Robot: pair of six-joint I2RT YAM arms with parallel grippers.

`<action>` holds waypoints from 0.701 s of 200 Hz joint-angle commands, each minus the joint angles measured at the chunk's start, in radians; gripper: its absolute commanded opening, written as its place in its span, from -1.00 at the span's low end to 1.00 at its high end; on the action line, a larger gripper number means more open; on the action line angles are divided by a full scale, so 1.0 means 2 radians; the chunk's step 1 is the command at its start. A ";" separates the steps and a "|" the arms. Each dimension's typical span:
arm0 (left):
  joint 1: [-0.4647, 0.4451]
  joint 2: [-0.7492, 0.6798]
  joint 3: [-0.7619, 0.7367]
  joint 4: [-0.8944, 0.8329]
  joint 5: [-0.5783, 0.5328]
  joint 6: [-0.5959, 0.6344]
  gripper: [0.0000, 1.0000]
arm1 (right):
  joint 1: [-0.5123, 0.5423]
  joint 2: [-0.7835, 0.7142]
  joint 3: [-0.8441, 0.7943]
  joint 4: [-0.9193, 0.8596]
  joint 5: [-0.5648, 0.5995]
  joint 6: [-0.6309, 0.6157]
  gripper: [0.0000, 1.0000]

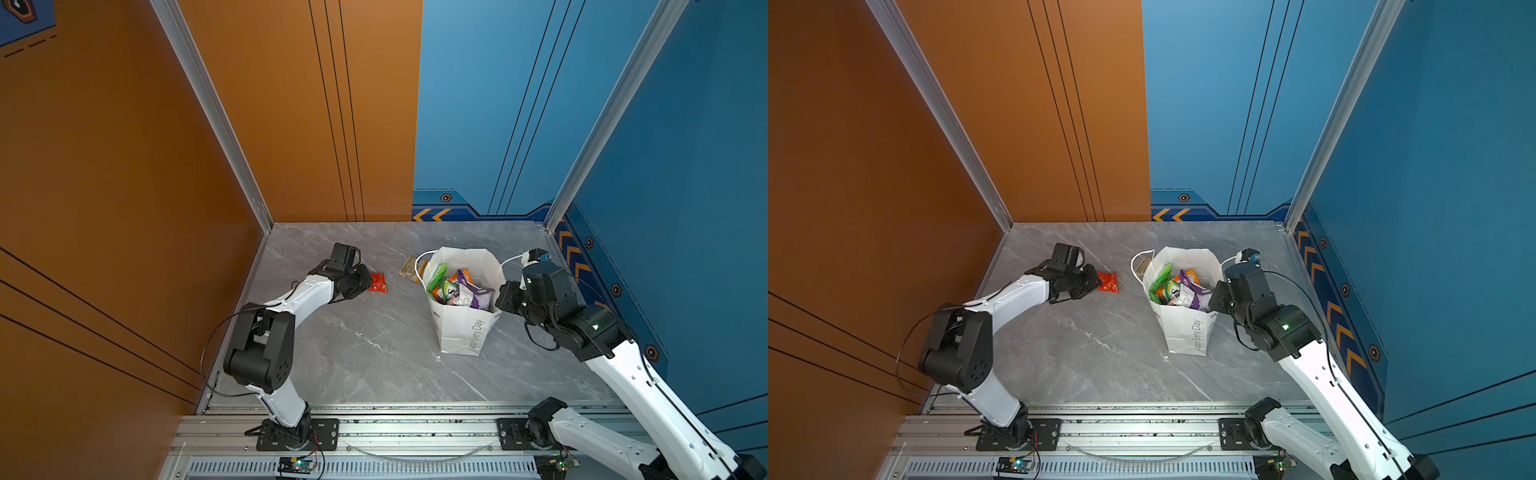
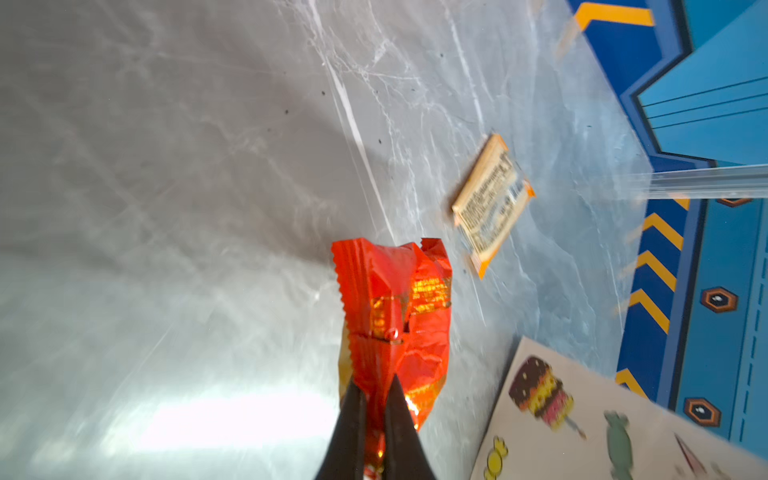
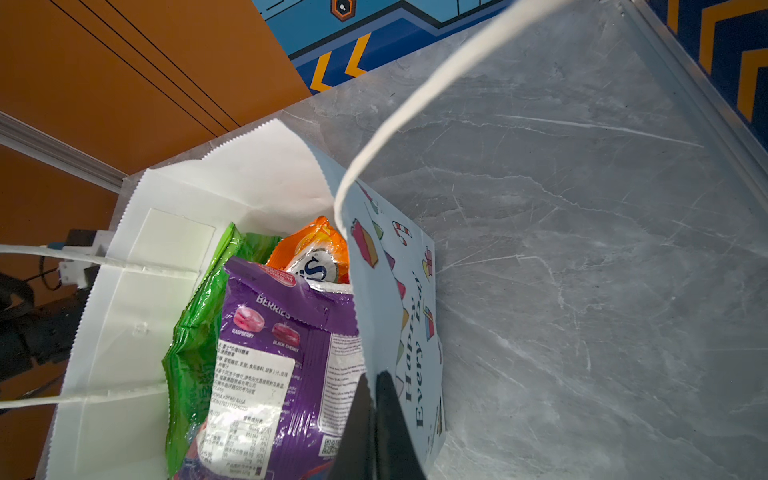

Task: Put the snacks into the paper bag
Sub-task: 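Lower the left gripper onto the red wrapper and close on it, then lift the red wrapper with the left gripper toward the paper bag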

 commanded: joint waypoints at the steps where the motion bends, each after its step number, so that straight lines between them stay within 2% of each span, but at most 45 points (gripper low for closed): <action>1: -0.002 -0.063 -0.057 -0.010 -0.029 0.011 -1.00 | -0.001 -0.012 -0.002 -0.012 0.006 -0.005 -1.00; 32: -0.012 -0.151 -0.132 -0.011 -0.049 0.020 -1.00 | -0.001 -0.010 0.000 -0.014 0.007 -0.007 -1.00; 66: -0.037 -0.239 -0.180 -0.035 -0.078 0.038 -1.00 | -0.001 -0.014 -0.003 -0.014 0.009 -0.006 -1.00; 100: -0.085 -0.342 -0.193 -0.066 -0.121 0.032 -1.00 | -0.001 -0.014 -0.004 -0.015 0.011 -0.006 -1.00; 140: -0.160 -0.404 -0.172 -0.088 -0.205 0.047 -1.00 | -0.001 -0.009 0.000 -0.015 0.012 -0.008 -1.00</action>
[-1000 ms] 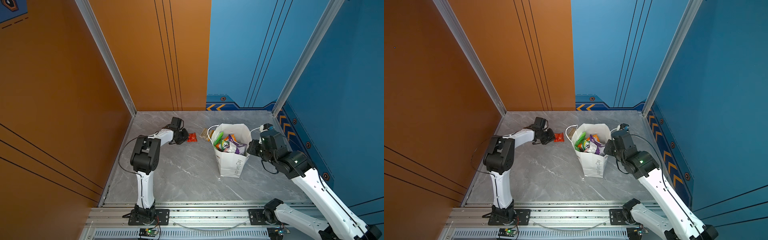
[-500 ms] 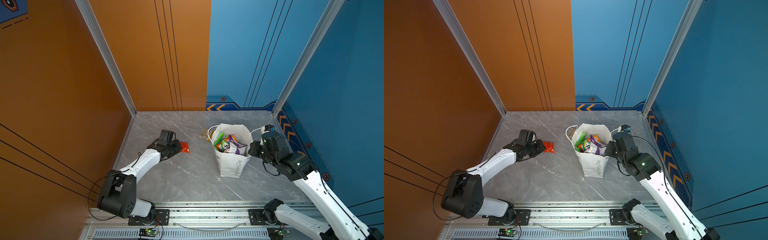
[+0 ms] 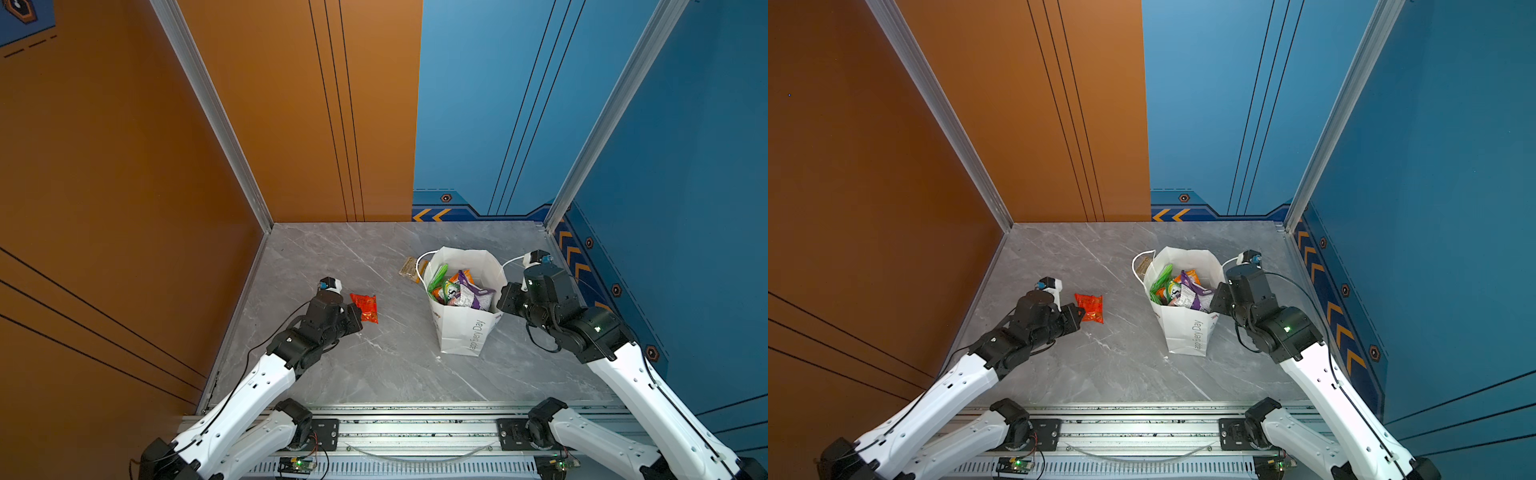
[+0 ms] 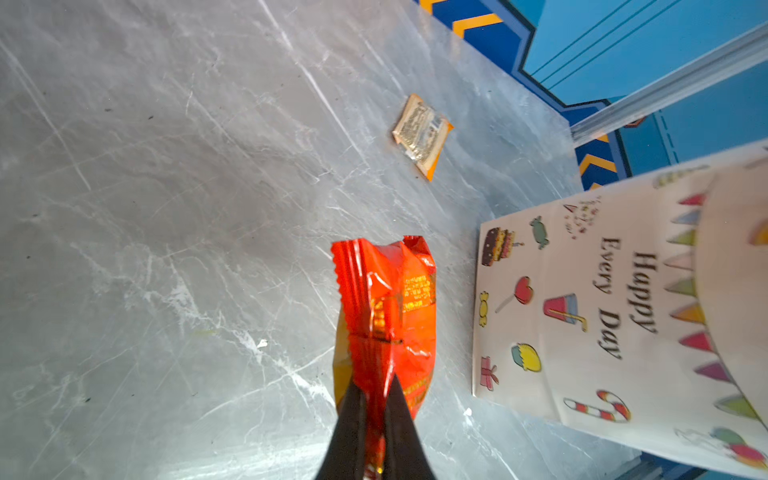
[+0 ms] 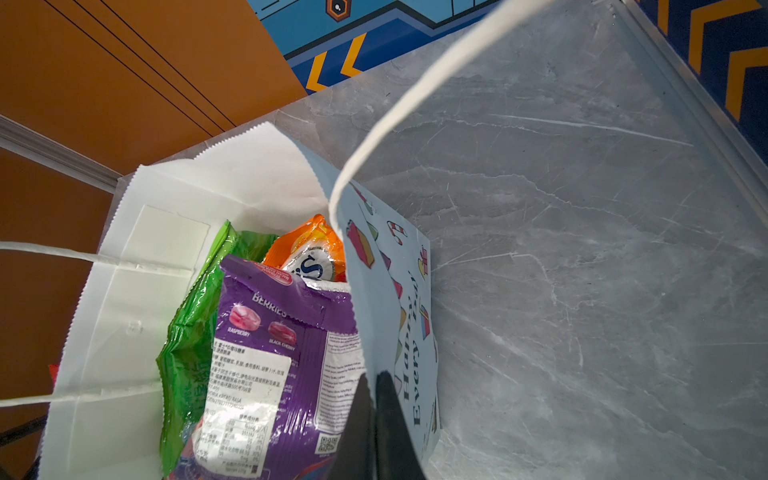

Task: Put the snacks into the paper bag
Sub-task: 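Lift the red wrapper with the left gripper toward the paper bag, then lower the red wrapper into the paper bag and open the left gripper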

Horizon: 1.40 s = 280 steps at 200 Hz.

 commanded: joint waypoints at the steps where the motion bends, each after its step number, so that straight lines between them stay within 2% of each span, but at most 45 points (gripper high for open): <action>1: -0.030 -0.024 0.017 -0.023 -0.073 0.019 -1.00 | 0.000 -0.004 0.001 -0.010 0.007 -0.007 -1.00; 35: -0.082 -0.048 0.057 -0.035 -0.130 0.036 -1.00 | -0.001 -0.006 -0.001 -0.010 0.007 -0.007 -1.00; 82: -0.158 -0.048 0.115 -0.040 -0.179 0.069 -1.00 | -0.001 -0.003 0.002 -0.011 0.009 -0.007 -1.00; 143: -0.242 -0.007 0.210 -0.054 -0.231 0.120 -1.00 | 0.000 -0.007 0.005 -0.012 0.008 -0.010 -1.00; 195: -0.327 0.015 0.253 -0.053 -0.312 0.155 -1.00 | -0.001 -0.015 0.002 -0.014 0.011 -0.011 -1.00; 226: -0.383 0.054 0.297 -0.037 -0.351 0.205 -1.00 | -0.001 -0.015 0.003 -0.013 0.007 -0.011 -1.00; 280: -0.398 0.155 0.376 -0.048 -0.346 0.225 -1.00 | -0.001 -0.023 0.000 -0.011 0.007 -0.007 -1.00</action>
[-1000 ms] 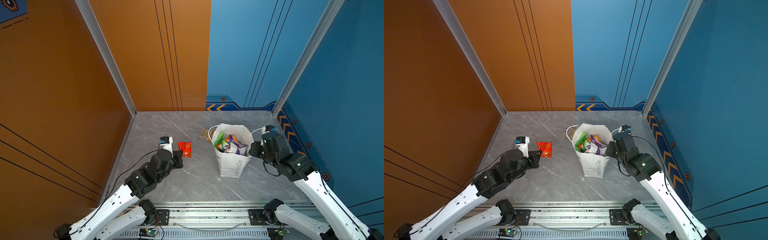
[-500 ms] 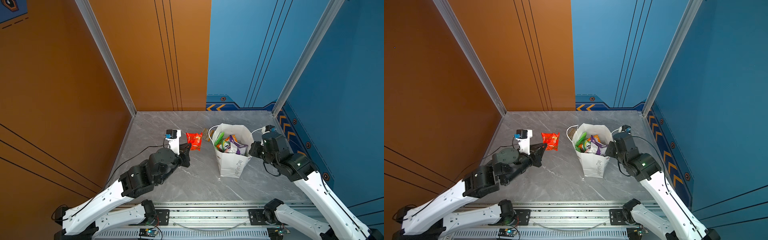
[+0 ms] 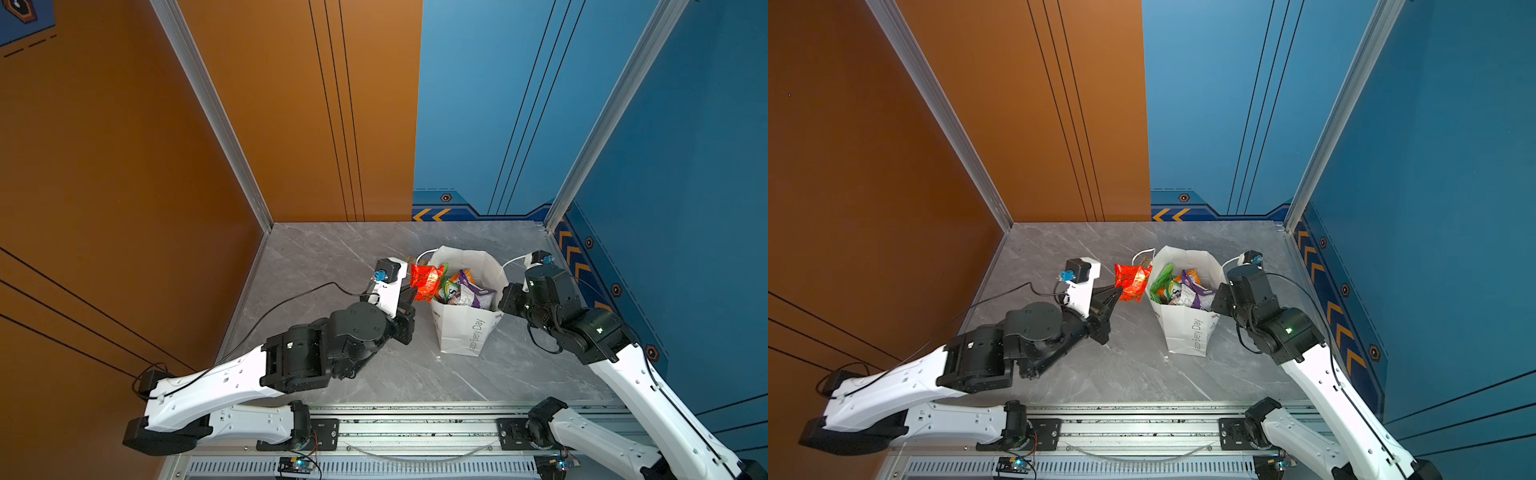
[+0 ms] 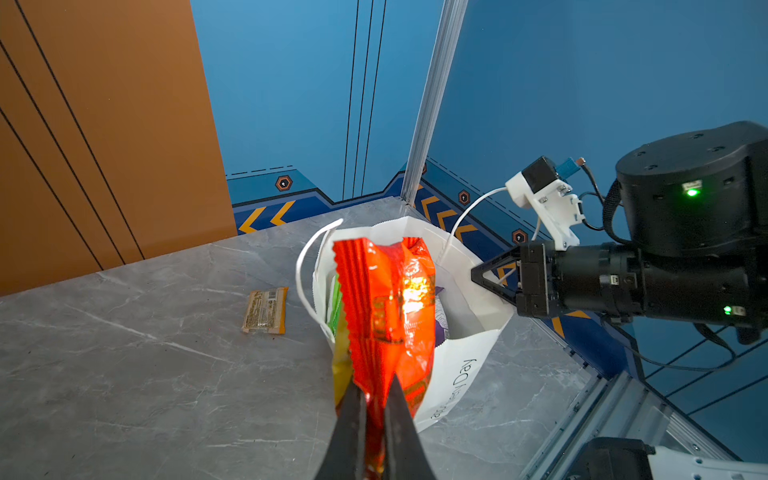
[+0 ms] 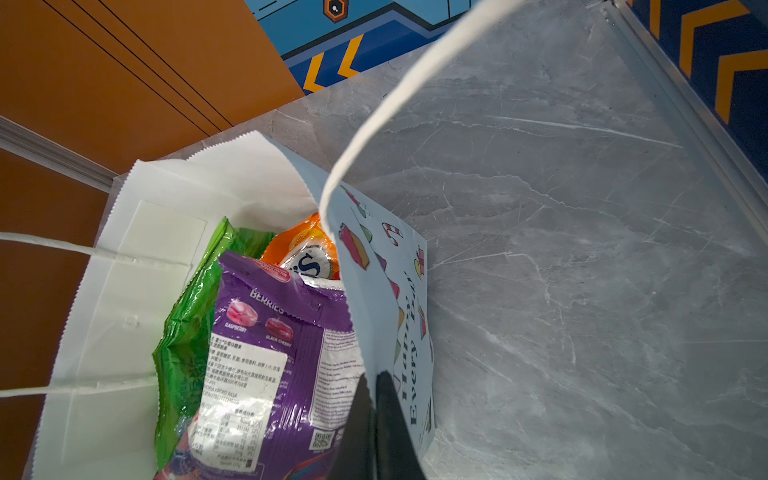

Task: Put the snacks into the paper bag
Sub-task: 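Lower the red wrapper into the paper bag and open the left gripper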

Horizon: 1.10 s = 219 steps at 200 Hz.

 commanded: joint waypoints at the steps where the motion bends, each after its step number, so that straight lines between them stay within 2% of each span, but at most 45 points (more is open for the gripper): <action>1: -0.006 0.036 0.040 -0.009 -0.026 0.023 -1.00 | -0.001 -0.016 0.000 -0.003 0.002 -0.004 -1.00; 41: 0.010 0.120 0.122 -0.067 -0.048 0.032 -1.00 | -0.001 -0.019 -0.004 -0.002 -0.002 -0.003 -1.00; 77: 0.044 0.192 0.188 -0.125 -0.018 0.014 -1.00 | -0.001 -0.022 -0.006 -0.002 -0.001 -0.003 -1.00; 128: 0.087 0.304 0.296 -0.245 0.036 -0.045 -1.00 | -0.002 -0.027 -0.010 -0.001 -0.001 -0.004 -1.00; 182: 0.115 0.364 0.358 -0.312 0.085 -0.081 -1.00 | -0.004 -0.027 -0.013 0.000 -0.003 -0.005 -1.00; 219: 0.119 0.377 0.372 -0.321 0.109 -0.082 -0.84 | -0.005 -0.026 -0.014 0.003 -0.005 -0.004 -1.00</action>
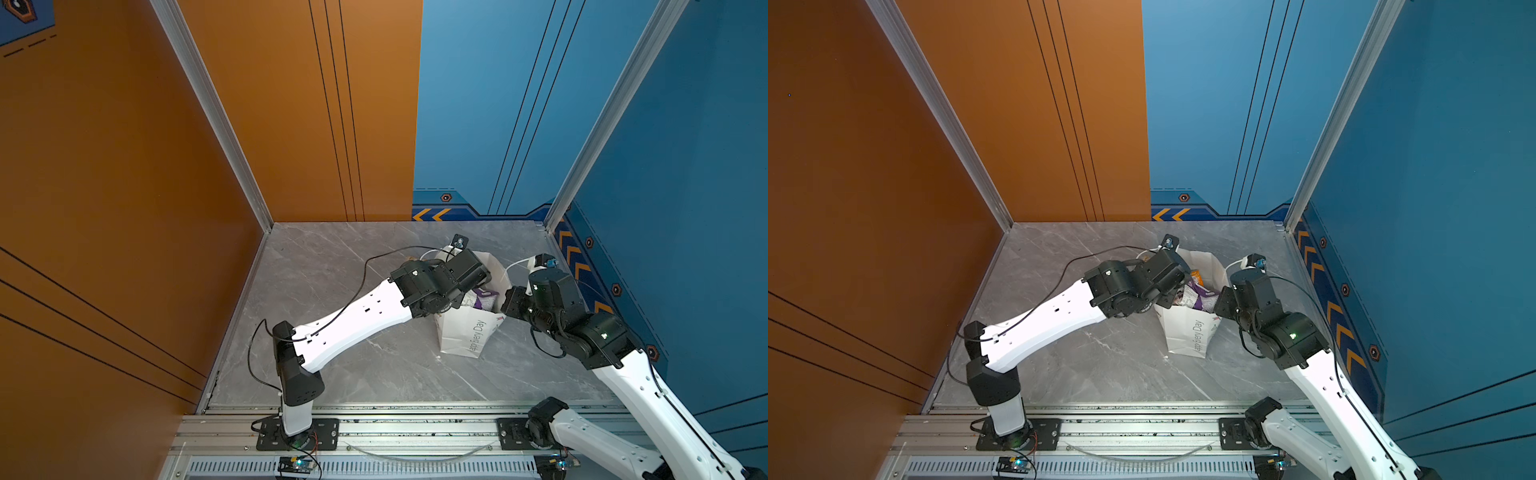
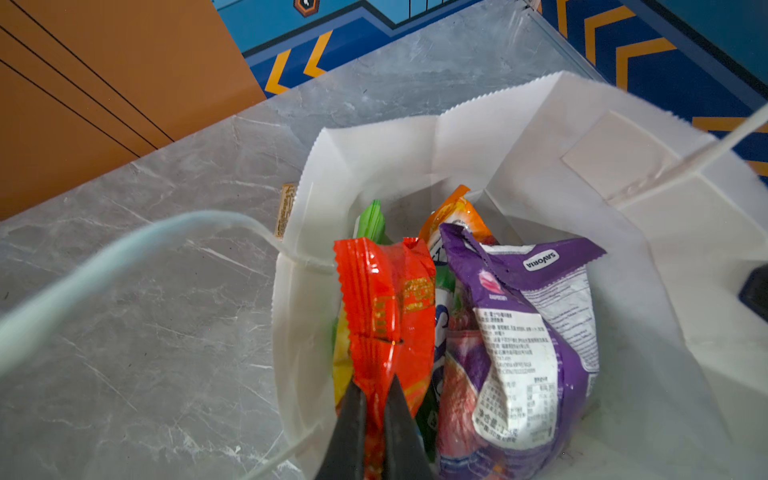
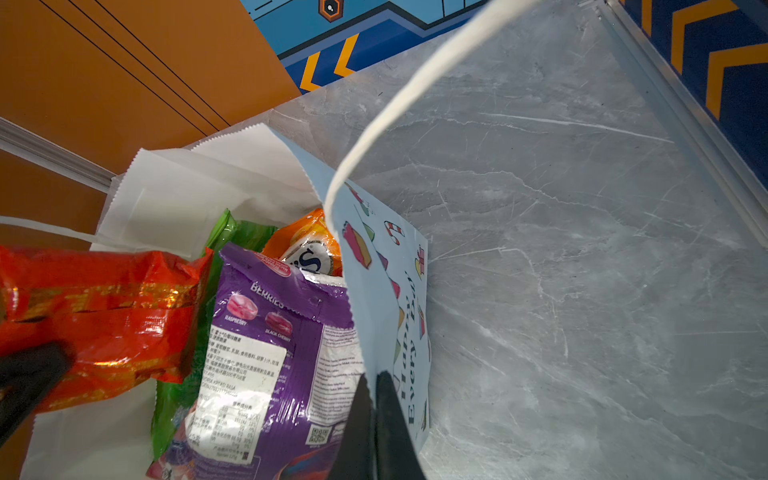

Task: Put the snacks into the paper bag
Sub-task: 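Lower the red wrapper into the paper bag and open the left gripper, then withdraw the left gripper from the bag toward the tan snack bar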

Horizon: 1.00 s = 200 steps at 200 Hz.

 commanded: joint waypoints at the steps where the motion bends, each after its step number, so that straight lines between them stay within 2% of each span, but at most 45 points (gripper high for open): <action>1: 0.004 0.008 0.026 -0.024 0.026 -0.011 -0.83 | -0.003 -0.011 -0.003 0.006 -0.004 -0.004 -1.00; 13: 0.004 0.010 0.030 -0.024 0.031 -0.009 -0.72 | -0.003 -0.010 -0.003 0.006 -0.004 -0.004 -1.00; 42: 0.003 0.009 0.038 -0.023 0.038 -0.004 -0.26 | -0.003 -0.010 -0.003 0.006 -0.005 -0.004 -1.00; 60: 0.001 0.005 0.044 -0.023 0.039 0.001 -0.11 | -0.003 -0.010 -0.003 0.006 -0.004 -0.004 -1.00; 84: -0.009 -0.008 0.049 -0.021 0.035 0.008 0.05 | -0.003 -0.009 -0.003 0.006 -0.005 -0.004 -1.00; 132: -0.021 -0.065 0.033 -0.001 0.038 0.025 0.24 | -0.005 -0.008 -0.003 0.006 -0.004 -0.005 -1.00; 171: -0.017 -0.169 -0.063 0.098 0.050 0.049 0.47 | -0.006 -0.008 -0.003 0.006 -0.005 -0.005 -1.00; 200: 0.019 -0.246 -0.138 0.150 0.049 0.037 0.54 | -0.008 -0.008 -0.002 0.006 -0.006 -0.006 -1.00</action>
